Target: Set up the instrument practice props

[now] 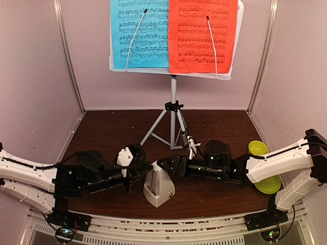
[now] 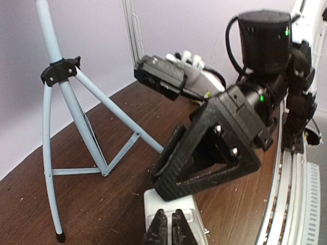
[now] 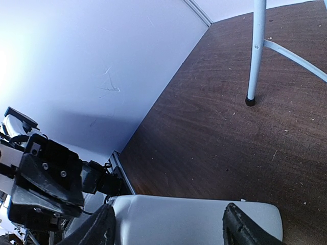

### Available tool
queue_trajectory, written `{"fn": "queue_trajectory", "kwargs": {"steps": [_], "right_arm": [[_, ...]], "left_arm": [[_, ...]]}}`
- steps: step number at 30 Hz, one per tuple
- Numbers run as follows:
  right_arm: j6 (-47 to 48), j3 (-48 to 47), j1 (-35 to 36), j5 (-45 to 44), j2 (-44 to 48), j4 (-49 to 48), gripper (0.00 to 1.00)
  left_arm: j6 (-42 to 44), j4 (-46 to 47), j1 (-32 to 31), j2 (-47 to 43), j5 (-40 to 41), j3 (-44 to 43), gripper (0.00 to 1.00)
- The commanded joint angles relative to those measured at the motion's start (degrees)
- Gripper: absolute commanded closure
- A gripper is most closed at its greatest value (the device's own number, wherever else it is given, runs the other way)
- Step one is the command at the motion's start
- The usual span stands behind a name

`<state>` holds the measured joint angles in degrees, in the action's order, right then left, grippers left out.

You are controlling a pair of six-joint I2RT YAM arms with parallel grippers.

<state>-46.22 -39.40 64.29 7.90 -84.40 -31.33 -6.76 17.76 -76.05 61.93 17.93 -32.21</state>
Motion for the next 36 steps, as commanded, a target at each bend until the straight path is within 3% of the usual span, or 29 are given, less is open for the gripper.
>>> {"fn": "queue_trajectory", "kwargs": {"steps": [1,4,8,19,36], "right_arm": [[2.71,2.46,0.09,-2.36,-3.59,14.81,0.29],[2.66,2.39,0.10,-2.36,-3.51,14.90,0.29],[2.57,2.60,0.04,-2.58,-2.98,14.99,0.29],[2.47,2.67,0.05,-2.71,-2.62,14.82,0.29],[2.62,2.74,0.18,-2.89,-2.17,14.98,0.29]], "left_arm": [[-5.52,8.84,0.49,0.40,-2.56,1.09,0.91],[-7.11,7.95,-0.45,1.49,-2.29,1.29,0.59],[-6.98,7.26,-2.96,2.34,0.93,1.05,0.44],[-11.03,2.58,-3.18,7.32,9.22,-1.71,0.41],[-13.82,-2.50,-3.14,8.62,12.78,-2.58,0.33]]}}
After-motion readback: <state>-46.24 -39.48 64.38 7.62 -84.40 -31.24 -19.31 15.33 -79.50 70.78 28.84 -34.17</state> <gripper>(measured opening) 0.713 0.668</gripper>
